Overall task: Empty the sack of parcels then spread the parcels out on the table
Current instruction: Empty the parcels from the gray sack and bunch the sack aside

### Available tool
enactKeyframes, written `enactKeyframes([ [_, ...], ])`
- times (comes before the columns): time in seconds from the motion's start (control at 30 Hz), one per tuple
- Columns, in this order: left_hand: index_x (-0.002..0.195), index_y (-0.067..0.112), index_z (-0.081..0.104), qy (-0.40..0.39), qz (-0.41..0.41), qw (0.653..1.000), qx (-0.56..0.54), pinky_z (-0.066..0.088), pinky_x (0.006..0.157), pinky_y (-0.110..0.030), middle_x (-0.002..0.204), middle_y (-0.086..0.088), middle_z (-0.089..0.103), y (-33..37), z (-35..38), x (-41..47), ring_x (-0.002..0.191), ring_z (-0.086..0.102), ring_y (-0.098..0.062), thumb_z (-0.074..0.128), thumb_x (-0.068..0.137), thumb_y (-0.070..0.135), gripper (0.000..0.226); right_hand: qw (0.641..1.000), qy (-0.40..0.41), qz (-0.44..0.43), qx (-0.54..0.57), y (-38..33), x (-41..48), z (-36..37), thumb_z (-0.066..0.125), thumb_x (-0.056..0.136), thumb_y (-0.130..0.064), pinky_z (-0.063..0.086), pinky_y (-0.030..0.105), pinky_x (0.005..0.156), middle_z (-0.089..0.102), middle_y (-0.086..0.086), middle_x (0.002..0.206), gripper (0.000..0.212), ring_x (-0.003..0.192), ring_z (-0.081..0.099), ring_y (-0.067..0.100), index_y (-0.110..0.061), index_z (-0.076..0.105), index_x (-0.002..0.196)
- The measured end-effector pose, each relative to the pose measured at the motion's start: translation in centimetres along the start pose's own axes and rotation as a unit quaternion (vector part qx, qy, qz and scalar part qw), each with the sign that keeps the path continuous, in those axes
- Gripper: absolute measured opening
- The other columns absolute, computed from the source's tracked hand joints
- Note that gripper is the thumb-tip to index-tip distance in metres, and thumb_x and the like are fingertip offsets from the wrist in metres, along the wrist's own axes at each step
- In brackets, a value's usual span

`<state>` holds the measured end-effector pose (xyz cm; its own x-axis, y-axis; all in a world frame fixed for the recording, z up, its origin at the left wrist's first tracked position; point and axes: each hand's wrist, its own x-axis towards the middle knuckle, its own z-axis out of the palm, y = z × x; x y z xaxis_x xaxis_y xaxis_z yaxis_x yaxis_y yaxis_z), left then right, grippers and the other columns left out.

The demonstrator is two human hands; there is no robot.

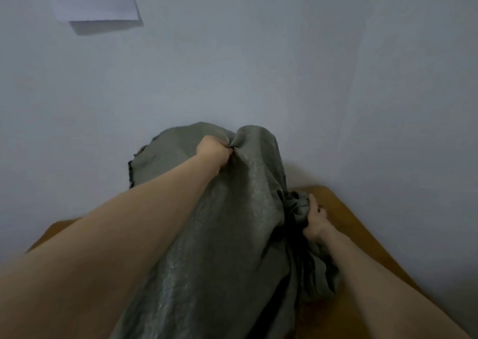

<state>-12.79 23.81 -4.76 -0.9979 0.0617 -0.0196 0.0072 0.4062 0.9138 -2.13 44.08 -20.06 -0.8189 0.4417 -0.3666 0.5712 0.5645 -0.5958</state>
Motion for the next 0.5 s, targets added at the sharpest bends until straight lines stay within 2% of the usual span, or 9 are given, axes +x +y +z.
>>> enactKeyframes([
  [0.03, 0.083, 0.005, 0.071, 0.003, 0.002, 1.0, 0.007, 0.056, 0.086, -0.044, 0.083, -0.015, 0.065, -0.1, 0.5, 0.0, 0.082, 0.066, -0.031, 0.067, 0.085, 0.012, 0.008, 1.0, 0.004, 0.005, 0.002, 0.2, -0.2, -0.3, 0.057, 0.087, -0.009, 0.021, 0.048, 0.115, -0.015, 0.014, 0.157, 0.1, 0.145, 0.005, 0.038, -0.028, -0.02, 0.148],
  [0.1, 0.098, 0.001, 0.069, 0.0, -0.005, 1.0, 0.018, 0.055, 0.086, -0.039, 0.095, -0.019, 0.066, -0.2, 1.0, -0.1, 0.091, 0.065, -0.032, 0.064, 0.086, 0.01, 0.016, 0.997, 0.066, -0.025, -0.032, -0.6, -1.0, -0.9, 0.058, 0.084, -0.02, 0.007, 0.053, 0.117, -0.013, 0.01, 0.158, 0.099, 0.146, -0.007, 0.032, -0.026, -0.017, 0.149],
  [0.17, 0.091, -0.001, 0.061, -0.002, -0.023, 1.0, 0.006, 0.051, 0.077, -0.03, 0.086, -0.018, 0.059, 0.2, 1.2, -0.7, 0.085, 0.06, -0.029, 0.054, 0.088, 0.006, 0.01, 0.98, 0.14, -0.133, -0.049, -3.2, -2.4, -1.6, 0.055, 0.084, -0.032, -0.003, 0.055, 0.116, -0.006, 0.006, 0.159, 0.091, 0.146, -0.008, 0.028, -0.026, -0.006, 0.151],
  [0.2, 0.086, 0.001, 0.056, -0.003, -0.032, 0.999, -0.01, 0.048, 0.073, -0.031, 0.078, -0.015, 0.054, 0.5, 1.2, -1.2, 0.081, 0.056, -0.027, 0.049, 0.088, 0.005, 0.008, 0.968, 0.149, -0.198, -0.037, -4.9, -3.3, -1.6, 0.052, 0.085, -0.041, -0.004, 0.056, 0.115, -0.002, 0.002, 0.16, 0.085, 0.146, -0.006, 0.026, -0.031, -0.001, 0.15],
  [0.27, 0.074, 0.006, 0.048, -0.018, -0.042, 0.998, -0.04, 0.046, 0.068, -0.029, 0.071, -0.009, 0.045, 1.1, 0.9, -2.1, 0.073, 0.05, -0.023, 0.042, 0.09, 0.003, 0.018, 0.954, 0.101, -0.281, 0.005, -8.4, -5.4, -1.0, 0.049, 0.084, -0.061, -0.001, 0.058, 0.115, 0.002, -0.003, 0.16, 0.082, 0.147, -0.001, 0.022, -0.041, 0.003, 0.149],
  [0.33, 0.07, 0.009, 0.046, -0.03, -0.037, 0.997, -0.06, 0.044, 0.063, -0.026, 0.072, -0.008, 0.045, 1.2, -0.1, -2.6, 0.067, 0.047, -0.019, 0.039, 0.091, 0.002, 0.023, 0.955, 0.034, -0.294, 0.03, -10.9, -7.2, 0.4, 0.054, 0.073, -0.074, 0.004, 0.059, 0.115, 0.0, -0.001, 0.16, 0.098, 0.147, 0.001, 0.024, -0.043, -0.002, 0.148],
  [0.4, 0.076, 0.008, 0.049, -0.031, -0.033, 0.997, -0.065, 0.044, 0.069, -0.029, 0.081, -0.012, 0.048, 1.0, -1.9, -3.3, 0.074, 0.048, -0.022, 0.039, 0.091, 0.004, 0.018, 0.959, 0.009, -0.283, 0.012, -12.1, -7.9, 1.9, 0.065, 0.067, -0.071, 0.013, 0.057, 0.116, -0.003, 0.005, 0.159, 0.112, 0.146, 0.004, 0.03, -0.041, -0.005, 0.148],
  [0.5, 0.08, 0.01, 0.051, -0.003, -0.007, 1.0, 0.012, 0.04, 0.073, -0.033, 0.089, -0.013, 0.049, -0.1, -5.9, -4.1, 0.069, 0.046, -0.02, 0.048, 0.089, 0.013, 0.01, 0.96, 0.001, -0.276, -0.044, -12.3, -7.8, 3.6, 0.071, 0.076, -0.051, 0.02, 0.045, 0.117, -0.001, 0.011, 0.157, 0.102, 0.143, 0.014, 0.034, -0.034, 0.003, 0.151],
])
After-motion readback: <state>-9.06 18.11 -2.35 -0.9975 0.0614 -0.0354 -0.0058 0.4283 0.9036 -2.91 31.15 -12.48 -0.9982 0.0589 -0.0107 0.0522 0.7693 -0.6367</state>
